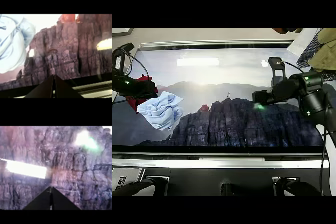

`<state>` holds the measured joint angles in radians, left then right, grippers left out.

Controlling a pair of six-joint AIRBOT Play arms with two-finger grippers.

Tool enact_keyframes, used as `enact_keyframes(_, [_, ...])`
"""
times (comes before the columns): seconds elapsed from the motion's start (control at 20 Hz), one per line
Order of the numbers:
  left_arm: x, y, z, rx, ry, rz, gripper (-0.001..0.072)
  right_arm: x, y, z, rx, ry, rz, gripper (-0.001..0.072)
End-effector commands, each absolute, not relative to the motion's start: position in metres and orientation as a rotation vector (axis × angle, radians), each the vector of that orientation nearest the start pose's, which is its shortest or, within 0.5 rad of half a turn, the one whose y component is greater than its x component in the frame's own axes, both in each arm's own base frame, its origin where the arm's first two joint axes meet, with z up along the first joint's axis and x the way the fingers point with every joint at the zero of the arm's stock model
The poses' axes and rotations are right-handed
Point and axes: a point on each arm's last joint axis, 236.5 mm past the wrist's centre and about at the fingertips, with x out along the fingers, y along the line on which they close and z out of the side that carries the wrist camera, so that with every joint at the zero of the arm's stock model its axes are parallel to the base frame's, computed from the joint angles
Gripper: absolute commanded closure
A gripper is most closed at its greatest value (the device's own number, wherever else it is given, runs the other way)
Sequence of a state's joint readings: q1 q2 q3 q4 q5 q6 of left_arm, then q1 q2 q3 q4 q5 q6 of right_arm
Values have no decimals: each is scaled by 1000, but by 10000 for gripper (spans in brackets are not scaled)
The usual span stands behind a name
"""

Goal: Fold the clothes and pants, and hang the long-sleeved shirts on hangers.

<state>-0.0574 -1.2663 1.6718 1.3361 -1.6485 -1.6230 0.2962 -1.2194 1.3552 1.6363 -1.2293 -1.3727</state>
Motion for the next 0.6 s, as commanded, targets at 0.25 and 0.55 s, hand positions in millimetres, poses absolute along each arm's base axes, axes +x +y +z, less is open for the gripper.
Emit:
enact_keyframes(0.25, [359,-75,166,-139,1247,-231,689,384,133,100,68,1117,201,679])
enact_keyframes(0.55, [368,-72,162,-146,1237,-206,589,383,133,100,69,1118,201,679])
